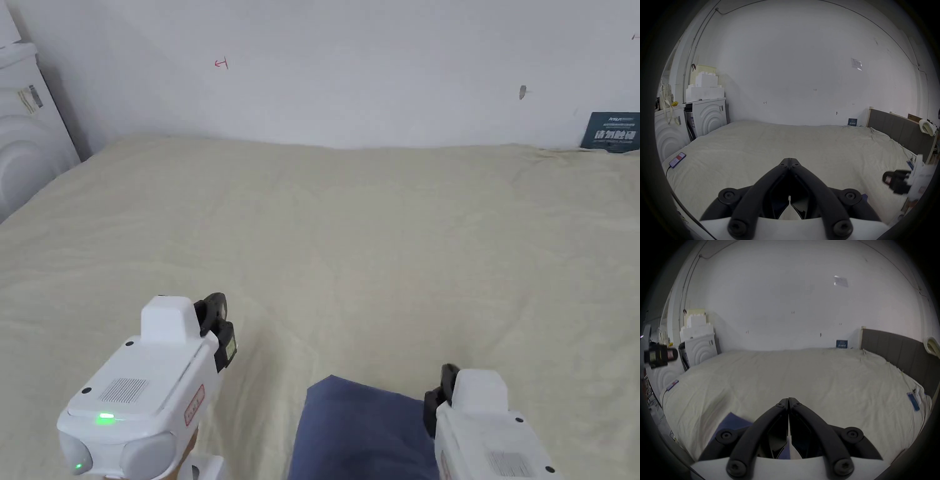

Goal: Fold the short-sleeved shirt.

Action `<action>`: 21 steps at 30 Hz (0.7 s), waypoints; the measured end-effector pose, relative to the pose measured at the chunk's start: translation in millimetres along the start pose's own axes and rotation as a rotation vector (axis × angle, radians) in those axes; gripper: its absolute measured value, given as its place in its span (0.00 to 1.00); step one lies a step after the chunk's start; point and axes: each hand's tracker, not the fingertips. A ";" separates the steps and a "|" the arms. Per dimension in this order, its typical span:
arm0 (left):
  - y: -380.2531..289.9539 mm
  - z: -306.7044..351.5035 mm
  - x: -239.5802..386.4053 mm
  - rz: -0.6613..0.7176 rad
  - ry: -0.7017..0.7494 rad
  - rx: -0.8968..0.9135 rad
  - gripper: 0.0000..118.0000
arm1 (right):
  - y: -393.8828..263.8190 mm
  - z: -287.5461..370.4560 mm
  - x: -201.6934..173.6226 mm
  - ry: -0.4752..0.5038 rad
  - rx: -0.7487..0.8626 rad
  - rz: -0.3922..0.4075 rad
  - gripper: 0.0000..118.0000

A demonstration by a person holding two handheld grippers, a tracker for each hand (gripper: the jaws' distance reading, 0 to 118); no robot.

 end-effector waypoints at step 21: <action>-51.5 -19.0 -0.8 0.074 -0.140 -0.271 0.00 | -89.0 -34.8 -40.6 -0.014 -0.223 0.040 0.00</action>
